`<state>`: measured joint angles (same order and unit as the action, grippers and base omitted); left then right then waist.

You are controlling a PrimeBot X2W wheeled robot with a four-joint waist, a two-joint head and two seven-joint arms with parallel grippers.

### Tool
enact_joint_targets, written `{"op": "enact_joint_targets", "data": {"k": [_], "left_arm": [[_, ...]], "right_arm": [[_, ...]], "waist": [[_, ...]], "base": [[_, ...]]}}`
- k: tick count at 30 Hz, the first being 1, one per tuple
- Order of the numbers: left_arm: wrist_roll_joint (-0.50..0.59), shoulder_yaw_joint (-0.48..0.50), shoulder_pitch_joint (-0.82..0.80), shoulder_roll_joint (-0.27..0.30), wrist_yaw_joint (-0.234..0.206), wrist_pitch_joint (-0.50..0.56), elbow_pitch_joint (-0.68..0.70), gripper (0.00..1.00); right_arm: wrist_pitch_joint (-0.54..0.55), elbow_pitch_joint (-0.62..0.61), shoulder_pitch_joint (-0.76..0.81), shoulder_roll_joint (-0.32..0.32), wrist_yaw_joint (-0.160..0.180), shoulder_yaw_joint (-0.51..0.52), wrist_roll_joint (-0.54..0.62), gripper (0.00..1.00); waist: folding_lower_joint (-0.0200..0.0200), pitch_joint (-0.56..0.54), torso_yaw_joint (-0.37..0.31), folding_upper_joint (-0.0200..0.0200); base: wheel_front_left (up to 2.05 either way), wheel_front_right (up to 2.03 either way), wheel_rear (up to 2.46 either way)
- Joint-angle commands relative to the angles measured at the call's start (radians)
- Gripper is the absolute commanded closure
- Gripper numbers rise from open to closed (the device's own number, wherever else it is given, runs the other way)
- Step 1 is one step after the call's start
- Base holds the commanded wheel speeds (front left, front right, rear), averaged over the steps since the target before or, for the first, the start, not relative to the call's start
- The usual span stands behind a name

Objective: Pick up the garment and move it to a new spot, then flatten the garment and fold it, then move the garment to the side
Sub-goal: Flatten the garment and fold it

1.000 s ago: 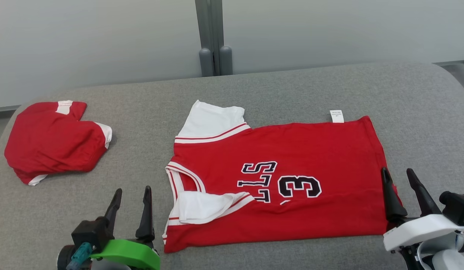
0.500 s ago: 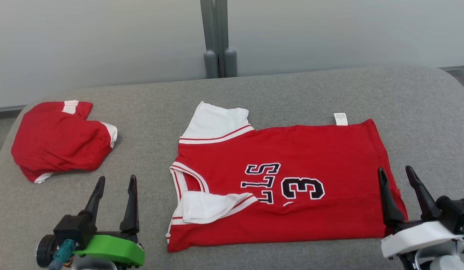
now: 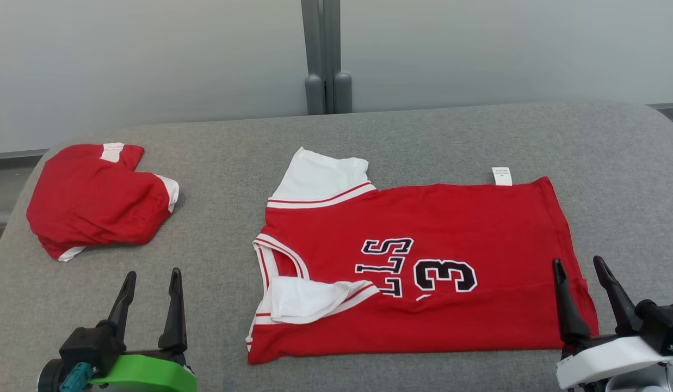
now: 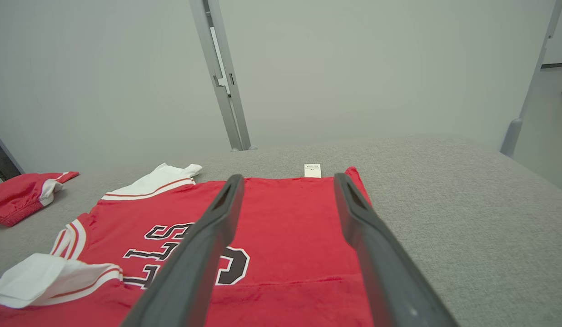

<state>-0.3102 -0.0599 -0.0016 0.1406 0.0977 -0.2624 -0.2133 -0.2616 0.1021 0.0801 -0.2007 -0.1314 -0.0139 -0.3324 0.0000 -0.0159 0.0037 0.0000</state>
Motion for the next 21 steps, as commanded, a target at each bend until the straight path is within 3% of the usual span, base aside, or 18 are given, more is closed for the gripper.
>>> {"op": "enact_joint_targets", "data": {"k": [1, 21], "left_arm": [[0.008, 0.005, 0.013, -0.002, 0.006, -0.003, -0.005, 0.0], [0.042, 0.037, 0.021, -0.024, 0.017, -0.003, -0.031, 0.0]], "right_arm": [[-0.004, 0.003, 0.014, -0.001, 0.001, -0.003, 0.011, 0.0], [0.003, 0.032, 0.005, -0.009, 0.001, -0.025, 0.019, 0.0]], "waist": [[0.0, -0.001, 0.0, 0.0], [0.0, -0.006, -0.006, 0.0]], "base": [[0.0, 0.0, 0.0], [0.0, 0.0, 0.0]]}}
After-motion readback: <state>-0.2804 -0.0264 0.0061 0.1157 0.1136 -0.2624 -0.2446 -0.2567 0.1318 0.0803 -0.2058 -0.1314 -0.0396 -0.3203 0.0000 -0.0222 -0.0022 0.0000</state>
